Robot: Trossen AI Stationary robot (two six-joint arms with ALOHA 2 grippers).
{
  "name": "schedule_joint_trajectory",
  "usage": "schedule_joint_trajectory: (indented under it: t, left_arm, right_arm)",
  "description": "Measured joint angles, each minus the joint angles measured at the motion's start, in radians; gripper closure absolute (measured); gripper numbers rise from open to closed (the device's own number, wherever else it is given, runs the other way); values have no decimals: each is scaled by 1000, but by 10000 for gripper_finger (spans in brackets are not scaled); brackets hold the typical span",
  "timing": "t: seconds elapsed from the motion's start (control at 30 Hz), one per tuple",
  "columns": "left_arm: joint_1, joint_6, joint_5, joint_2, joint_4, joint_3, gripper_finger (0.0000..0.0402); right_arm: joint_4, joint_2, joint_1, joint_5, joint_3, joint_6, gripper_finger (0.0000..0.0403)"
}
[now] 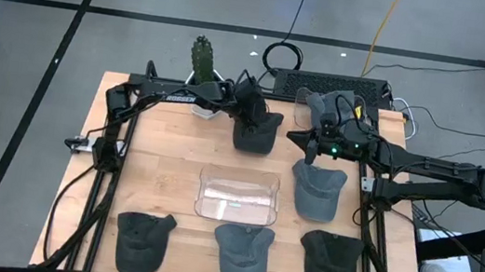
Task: Pick & Place hat
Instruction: Put the top black cap into the bottom transparent bin
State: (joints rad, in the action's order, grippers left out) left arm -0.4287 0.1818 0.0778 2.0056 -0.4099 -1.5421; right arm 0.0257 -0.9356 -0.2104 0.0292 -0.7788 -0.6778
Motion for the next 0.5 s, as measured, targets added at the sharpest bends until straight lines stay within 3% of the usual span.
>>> schedule_joint_trajectory:
  t: [0.2, 0.5]
  left_arm:
    - [-17, -63, 103, 45, -4, 0, 165]
    - [-33, -84, 109, 79, -1, 0, 165]
  right_arm:
    - [2, 1, 0, 48, 16, -80, 371]
    - [10, 0, 3, 72, 57, -250, 390]
